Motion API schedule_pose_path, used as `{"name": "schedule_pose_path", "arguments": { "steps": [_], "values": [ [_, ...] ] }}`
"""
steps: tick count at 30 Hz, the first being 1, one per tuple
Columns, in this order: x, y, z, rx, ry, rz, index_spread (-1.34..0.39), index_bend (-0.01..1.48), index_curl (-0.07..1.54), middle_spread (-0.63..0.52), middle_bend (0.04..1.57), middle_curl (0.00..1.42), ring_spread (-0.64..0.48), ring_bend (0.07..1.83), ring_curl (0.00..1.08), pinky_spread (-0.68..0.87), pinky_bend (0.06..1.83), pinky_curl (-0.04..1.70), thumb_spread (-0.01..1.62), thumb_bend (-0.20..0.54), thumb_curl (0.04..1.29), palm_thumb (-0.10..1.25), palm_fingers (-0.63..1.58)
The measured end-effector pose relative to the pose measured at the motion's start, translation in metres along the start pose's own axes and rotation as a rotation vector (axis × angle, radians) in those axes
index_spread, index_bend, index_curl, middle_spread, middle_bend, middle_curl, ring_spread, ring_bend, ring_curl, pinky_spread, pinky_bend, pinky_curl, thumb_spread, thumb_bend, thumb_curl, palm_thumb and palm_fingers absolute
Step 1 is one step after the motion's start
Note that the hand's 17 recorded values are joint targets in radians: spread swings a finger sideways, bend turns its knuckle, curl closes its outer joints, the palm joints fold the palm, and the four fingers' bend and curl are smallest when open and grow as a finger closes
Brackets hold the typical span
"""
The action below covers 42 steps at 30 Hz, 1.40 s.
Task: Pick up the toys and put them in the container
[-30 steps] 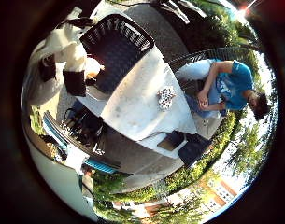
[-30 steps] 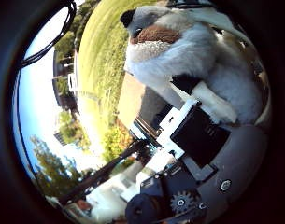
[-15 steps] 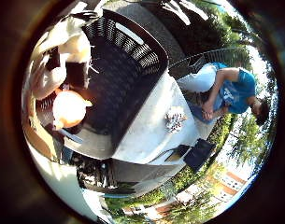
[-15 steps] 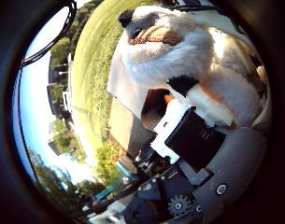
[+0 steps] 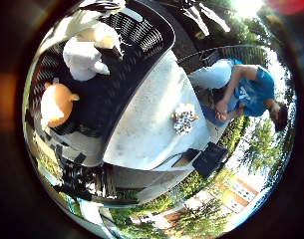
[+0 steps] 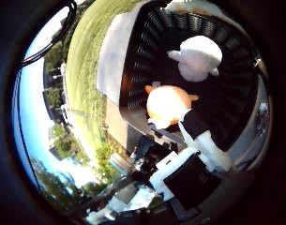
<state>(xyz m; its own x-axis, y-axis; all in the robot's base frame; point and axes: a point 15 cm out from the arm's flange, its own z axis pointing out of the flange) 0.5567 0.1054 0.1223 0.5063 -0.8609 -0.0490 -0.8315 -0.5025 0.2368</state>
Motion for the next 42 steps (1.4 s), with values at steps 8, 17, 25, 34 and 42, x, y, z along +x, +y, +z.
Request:
{"name": "schedule_pose_path", "arguments": {
  "steps": [8, 17, 25, 34, 42],
  "values": [
    [0.148, 0.07, -0.038, 0.111, -0.012, 0.224, -0.23, 0.2, 0.14, 0.16, 0.17, 0.37, 0.32, 0.49, 0.33, 0.5, 0.79, 0.33, 1.08, -0.032, 0.39, 0.69, 0.01],
    [0.287, 0.094, 0.028, 0.269, 0.045, 0.511, -0.06, 0.19, 0.19, 0.13, 0.21, 0.37, 0.33, 0.52, 0.32, 0.51, 0.76, 0.28, 1.09, -0.047, 0.35, 0.58, 0.17],
    [0.348, 0.104, 0.103, 0.288, 0.167, 0.626, -0.02, 0.3, 0.27, 0.11, 0.2, 0.37, 0.33, 0.41, 0.3, 0.47, 0.54, 0.21, 1.1, -0.056, 0.31, 0.39, 0.18],
    [0.351, 0.1, 0.157, 0.27, 0.179, 0.639, 0.02, 0.37, 0.32, 0.12, 0.18, 0.35, 0.33, 0.32, 0.28, 0.45, 0.41, 0.17, 1.1, -0.037, 0.29, 0.32, 0.27],
    [0.339, 0.095, 0.185, 0.23, 0.176, 0.639, 0.05, 0.3, 0.31, 0.15, 0.22, 0.35, 0.38, 0.38, 0.29, 0.47, 0.37, 0.15, 1.07, -0.034, 0.29, 0.29, 0.46]
  ]
}}
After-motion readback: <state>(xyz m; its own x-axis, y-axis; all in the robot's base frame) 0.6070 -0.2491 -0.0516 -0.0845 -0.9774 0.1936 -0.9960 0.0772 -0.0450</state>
